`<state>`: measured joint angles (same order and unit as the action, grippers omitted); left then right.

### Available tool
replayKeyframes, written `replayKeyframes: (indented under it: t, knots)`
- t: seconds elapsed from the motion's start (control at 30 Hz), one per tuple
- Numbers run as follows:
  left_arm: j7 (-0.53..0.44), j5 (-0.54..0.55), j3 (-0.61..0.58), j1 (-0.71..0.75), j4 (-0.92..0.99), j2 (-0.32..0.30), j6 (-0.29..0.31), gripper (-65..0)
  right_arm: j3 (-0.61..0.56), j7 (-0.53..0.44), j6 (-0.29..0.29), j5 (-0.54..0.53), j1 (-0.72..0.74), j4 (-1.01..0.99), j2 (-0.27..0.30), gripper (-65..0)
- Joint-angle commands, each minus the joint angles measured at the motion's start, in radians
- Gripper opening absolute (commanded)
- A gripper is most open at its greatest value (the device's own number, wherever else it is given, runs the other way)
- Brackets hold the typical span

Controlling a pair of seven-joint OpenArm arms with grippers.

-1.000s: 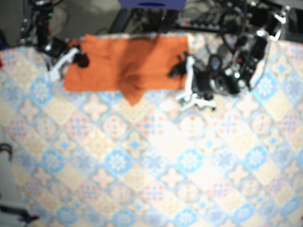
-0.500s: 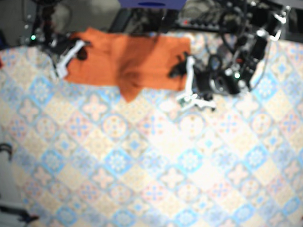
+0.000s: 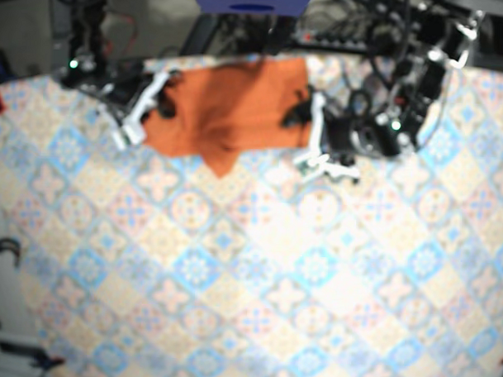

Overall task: Fold the T-shirt properly
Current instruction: 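Fold the right-held strip end inward toward the left gripper, then bring both grippers together over the strip's middle, folding both ends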

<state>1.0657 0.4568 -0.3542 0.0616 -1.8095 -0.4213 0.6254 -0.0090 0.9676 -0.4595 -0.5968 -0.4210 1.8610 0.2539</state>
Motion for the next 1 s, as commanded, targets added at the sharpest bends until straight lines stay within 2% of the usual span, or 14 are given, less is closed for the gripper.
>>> replayKeyframes:
  t: [0.0, 0.13, 0.4, 0.53, 0.83, 0.97]
  knots:
    - [-0.011, 0.007, 0.005, -0.013, -0.019, -0.011, 0.000, -21.1, -0.013, -0.017, -0.006, 0.013, 0.001, 0.021, 0.009, -65.0]
    - [-0.011, 0.001, 0.005, -0.001, -0.017, -0.012, 0.000, -21.1, -0.116, -0.019, -0.006, 0.173, 0.009, 0.022, -0.003, -65.0]
    - [-0.017, 0.000, 0.005, 0.014, -0.014, -0.031, 0.000, -21.1, -0.368, -0.019, -0.006, 0.567, 0.018, 0.024, -0.098, -65.0]
    - [-0.012, -0.003, 0.005, 0.019, -0.013, -0.032, 0.000, -21.1, -0.400, -0.014, -0.006, 0.711, 0.018, 0.024, -0.138, -65.0]
    - [-0.020, -0.005, 0.004, 0.079, 0.052, -0.081, -0.003, -21.1, -0.400, -0.011, -0.006, 0.736, 0.043, 0.024, -0.152, -65.0]
    - [-0.081, -0.026, -0.001, 0.085, 0.127, -0.092, -0.003, -21.2, -0.400, -0.011, -0.006, 0.736, 0.053, 0.024, -0.152, -65.0]
